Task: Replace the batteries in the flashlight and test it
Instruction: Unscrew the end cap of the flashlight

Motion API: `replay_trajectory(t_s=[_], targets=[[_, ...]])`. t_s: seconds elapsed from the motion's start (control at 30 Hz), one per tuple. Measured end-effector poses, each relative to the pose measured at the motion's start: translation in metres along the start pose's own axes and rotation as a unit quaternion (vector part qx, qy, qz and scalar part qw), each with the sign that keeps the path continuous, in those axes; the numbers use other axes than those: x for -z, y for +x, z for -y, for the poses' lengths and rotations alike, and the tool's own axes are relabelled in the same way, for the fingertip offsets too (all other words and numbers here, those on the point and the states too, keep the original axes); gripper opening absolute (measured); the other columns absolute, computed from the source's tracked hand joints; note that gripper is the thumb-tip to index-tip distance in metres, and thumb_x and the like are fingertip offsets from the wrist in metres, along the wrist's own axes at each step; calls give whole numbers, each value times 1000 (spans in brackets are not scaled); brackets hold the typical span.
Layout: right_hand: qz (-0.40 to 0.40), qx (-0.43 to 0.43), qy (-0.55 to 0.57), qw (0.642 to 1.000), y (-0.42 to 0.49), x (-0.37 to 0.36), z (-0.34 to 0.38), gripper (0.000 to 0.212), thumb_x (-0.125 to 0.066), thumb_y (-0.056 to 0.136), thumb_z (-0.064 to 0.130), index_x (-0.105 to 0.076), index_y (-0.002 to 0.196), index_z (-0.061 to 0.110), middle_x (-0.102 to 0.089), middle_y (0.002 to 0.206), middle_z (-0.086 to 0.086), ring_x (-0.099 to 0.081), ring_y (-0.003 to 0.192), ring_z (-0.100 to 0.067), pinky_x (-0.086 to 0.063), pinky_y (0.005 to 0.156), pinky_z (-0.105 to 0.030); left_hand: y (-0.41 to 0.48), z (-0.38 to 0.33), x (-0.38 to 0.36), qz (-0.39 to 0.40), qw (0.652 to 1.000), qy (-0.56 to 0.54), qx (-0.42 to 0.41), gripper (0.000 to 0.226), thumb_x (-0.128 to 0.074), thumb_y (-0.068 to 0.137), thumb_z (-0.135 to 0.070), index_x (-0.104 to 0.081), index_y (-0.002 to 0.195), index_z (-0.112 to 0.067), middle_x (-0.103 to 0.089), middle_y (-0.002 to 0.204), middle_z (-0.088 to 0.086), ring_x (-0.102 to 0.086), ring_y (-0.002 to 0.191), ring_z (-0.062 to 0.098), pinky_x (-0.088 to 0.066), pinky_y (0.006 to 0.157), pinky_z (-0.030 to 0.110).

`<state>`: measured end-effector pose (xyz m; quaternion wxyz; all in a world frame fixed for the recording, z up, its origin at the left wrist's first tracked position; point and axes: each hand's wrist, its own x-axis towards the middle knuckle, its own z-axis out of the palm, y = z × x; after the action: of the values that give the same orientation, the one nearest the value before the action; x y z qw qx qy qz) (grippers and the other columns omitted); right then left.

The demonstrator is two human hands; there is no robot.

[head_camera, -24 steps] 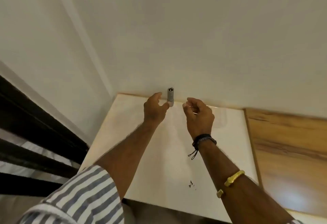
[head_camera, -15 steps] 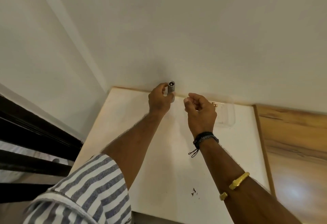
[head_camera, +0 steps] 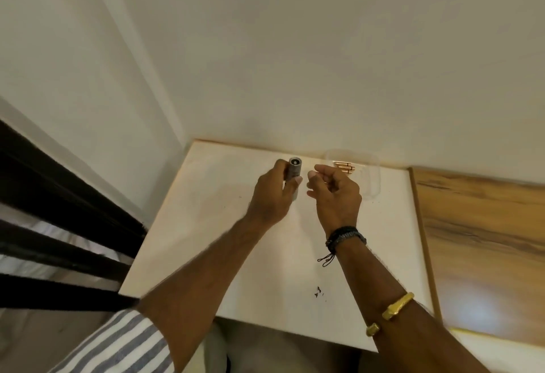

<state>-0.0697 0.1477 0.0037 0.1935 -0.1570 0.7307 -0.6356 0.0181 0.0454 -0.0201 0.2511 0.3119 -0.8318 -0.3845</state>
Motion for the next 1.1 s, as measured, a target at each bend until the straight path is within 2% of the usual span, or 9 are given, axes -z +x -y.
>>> replay_trajectory(t_s=[0.13,0.27,0.37,0.47,0.6,0.7,0.83,0.97,1.1], targets=[[24,2,4,1000,-42,21,9,21,-75,92,26,-75,108,13,-77,88,-5,-76,80,-21,-65,66,-34,-54,-24,11,27,998,3,-56,23,-48,104,-33,-55,112,-13,-64,96,-2,-58,83,14,-50,71,28],[43,15,-15,999,-84,46,13,21,-76,91,33,-76,99,14,-75,75,-5,-72,63,-16,-60,56,-30,-100,-33,20,41,995,52,-71,29,-43,105,-39,-55,122,-19,-62,103,-4,-54,92,15,-50,78,32],[57,19,-68,996,-107,64,9,27,-75,89,43,-73,93,17,-73,64,-2,-66,52,-7,-54,50,-26,-126,-42,27,60,991,93,-78,31,-46,104,-37,-55,126,-18,-60,108,0,-49,97,16,-49,77,33],[78,16,-126,989,-118,77,3,39,-71,87,56,-72,85,18,-70,61,0,-62,51,-4,-55,56,-28,-145,-53,27,76,983,130,-106,30,-50,102,-35,-57,124,-16,-60,108,1,-47,98,16,-47,76,31],[95,50,-152,983,-128,89,-4,44,-64,91,58,-70,80,15,-68,70,-8,-60,64,-16,-48,63,-27,-160,-56,22,74,981,137,-116,29,-51,102,-33,-60,120,-13,-63,109,1,-49,95,13,-42,74,26],[108,70,-150,980,-130,95,-7,40,-62,94,53,-70,84,16,-69,76,-10,-63,71,-25,-48,65,-30,-162,-56,20,75,982,126,-118,31,-50,102,-34,-61,121,-12,-65,109,2,-49,92,10,-48,76,29],[118,82,-139,980,-126,95,-11,35,-61,97,48,-71,90,16,-71,79,-9,-63,74,-22,-52,67,-36,-155,-55,19,92,985,90,-111,32,-49,102,-36,-63,119,-12,-68,105,2,-55,89,12,-51,75,32],[125,103,-135,978,-118,94,-15,30,-61,99,42,-71,90,15,-71,78,-8,-63,72,-24,-52,67,-38,-142,-50,20,129,985,57,-95,34,-49,100,-39,-65,116,-14,-69,99,2,-62,86,18,-56,76,42],[139,116,-137,974,-112,92,-17,25,-62,100,39,-71,91,17,-69,76,-9,-61,70,-26,-51,65,-39,-132,-49,24,174,983,-6,-64,29,-52,102,-33,-68,105,-10,-70,88,4,-63,78,19,-56,72,39]])
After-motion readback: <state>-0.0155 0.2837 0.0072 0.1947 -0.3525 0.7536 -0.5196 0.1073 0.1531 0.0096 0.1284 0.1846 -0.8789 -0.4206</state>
